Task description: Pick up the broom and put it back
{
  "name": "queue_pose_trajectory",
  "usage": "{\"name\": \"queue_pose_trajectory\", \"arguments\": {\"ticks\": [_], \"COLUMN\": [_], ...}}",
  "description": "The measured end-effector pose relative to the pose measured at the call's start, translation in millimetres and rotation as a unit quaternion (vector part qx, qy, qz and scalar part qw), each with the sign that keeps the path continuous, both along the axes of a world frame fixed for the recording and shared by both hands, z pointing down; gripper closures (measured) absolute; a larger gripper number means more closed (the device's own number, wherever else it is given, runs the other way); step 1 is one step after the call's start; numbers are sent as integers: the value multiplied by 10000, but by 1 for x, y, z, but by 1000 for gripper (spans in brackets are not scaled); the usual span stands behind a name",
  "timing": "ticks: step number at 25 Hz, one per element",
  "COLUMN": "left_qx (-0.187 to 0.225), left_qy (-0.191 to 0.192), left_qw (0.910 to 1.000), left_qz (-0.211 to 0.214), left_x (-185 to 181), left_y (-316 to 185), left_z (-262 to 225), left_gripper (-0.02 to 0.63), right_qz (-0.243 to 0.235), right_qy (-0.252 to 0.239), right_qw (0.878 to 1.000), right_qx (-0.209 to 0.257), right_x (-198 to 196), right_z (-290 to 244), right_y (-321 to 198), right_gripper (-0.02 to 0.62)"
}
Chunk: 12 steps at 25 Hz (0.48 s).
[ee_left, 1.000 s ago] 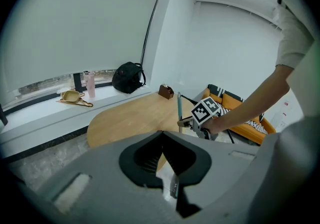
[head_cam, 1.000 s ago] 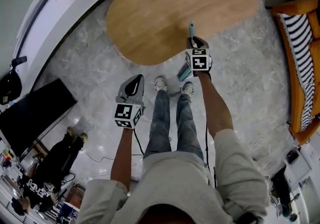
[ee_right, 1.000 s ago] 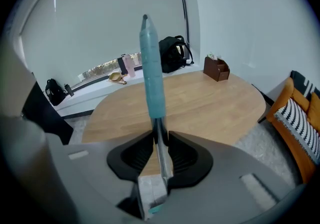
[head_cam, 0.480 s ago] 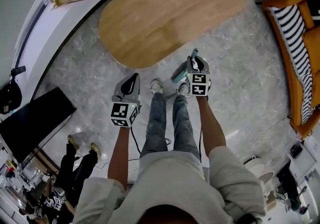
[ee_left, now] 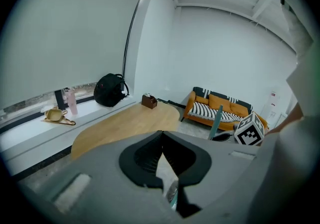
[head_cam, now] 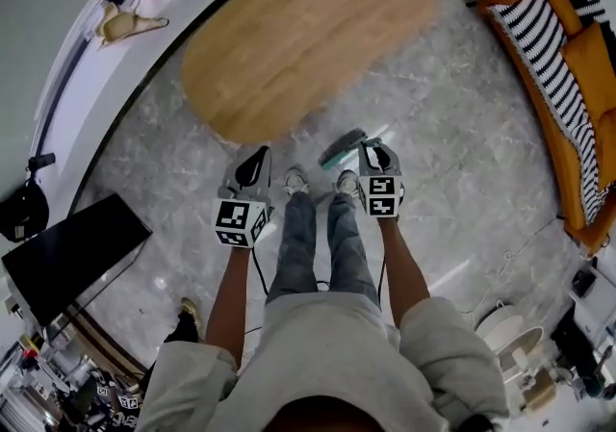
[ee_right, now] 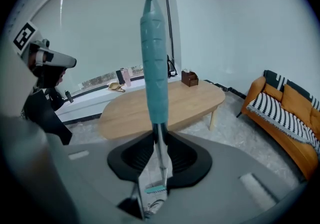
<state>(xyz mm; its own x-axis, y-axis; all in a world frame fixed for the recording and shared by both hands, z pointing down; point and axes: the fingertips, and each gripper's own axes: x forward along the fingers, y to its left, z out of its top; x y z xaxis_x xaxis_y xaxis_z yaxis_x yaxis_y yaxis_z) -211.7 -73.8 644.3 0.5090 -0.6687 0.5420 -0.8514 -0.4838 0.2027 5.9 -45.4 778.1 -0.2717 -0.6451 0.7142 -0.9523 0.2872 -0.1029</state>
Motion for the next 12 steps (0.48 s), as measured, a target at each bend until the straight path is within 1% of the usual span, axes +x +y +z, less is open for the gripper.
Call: {"name": "queue_pose_trajectory", "arguments": {"ticks": [2, 4, 7, 12], "left_qx": [129, 345, 614, 915], "left_qy": [-14, -77, -162, -133], "left_qw": [9999, 9992, 9977, 9954], "left_qz": [81, 163, 228, 266], "left_x": [10, 18, 27, 44], "left_y": [1, -1, -4, -5], "left_z": [-14, -29, -52, -90], "left_gripper": [609, 609, 609, 609], "right_qz": [67, 155, 328, 459], "right_qy": [-28, -43, -89, -106], "right_qw": [9999, 9995, 9977, 9920], "right_qx": [87, 254, 589, 1172], "right_x": [8, 18, 32, 46], "right_z": [-17, -38, -75, -149], "right_y": [8, 12, 14, 12], "right_gripper": [511, 512, 512, 512]}}
